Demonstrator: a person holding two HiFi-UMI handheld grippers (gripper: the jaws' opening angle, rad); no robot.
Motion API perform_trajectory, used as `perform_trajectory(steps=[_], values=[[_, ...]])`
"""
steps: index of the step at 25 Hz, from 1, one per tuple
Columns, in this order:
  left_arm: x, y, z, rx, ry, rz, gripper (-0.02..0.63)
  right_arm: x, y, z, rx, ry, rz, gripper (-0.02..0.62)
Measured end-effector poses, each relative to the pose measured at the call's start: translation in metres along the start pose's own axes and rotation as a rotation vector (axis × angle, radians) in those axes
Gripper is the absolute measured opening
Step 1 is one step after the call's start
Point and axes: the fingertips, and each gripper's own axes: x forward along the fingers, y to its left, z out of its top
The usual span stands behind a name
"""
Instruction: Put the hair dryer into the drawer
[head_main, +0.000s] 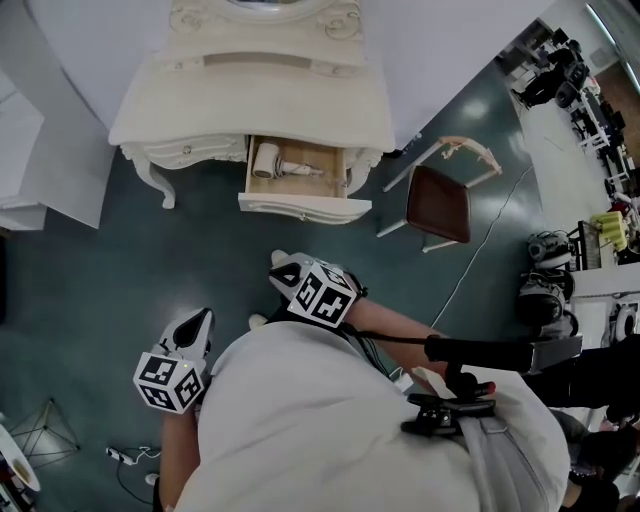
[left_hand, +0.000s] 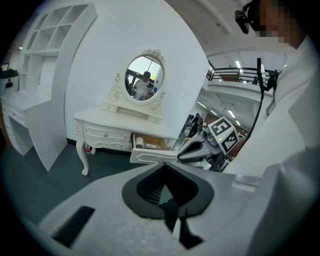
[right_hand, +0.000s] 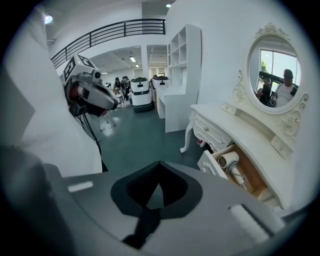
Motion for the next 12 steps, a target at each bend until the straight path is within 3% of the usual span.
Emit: perform_trajectory(steps=[12], values=[[0.013,-0.01,0.0,0.008,0.019,-0.023,0.003,-0.009,-0.002,-0.011,0.001,-0.002,-0.006,0.0]])
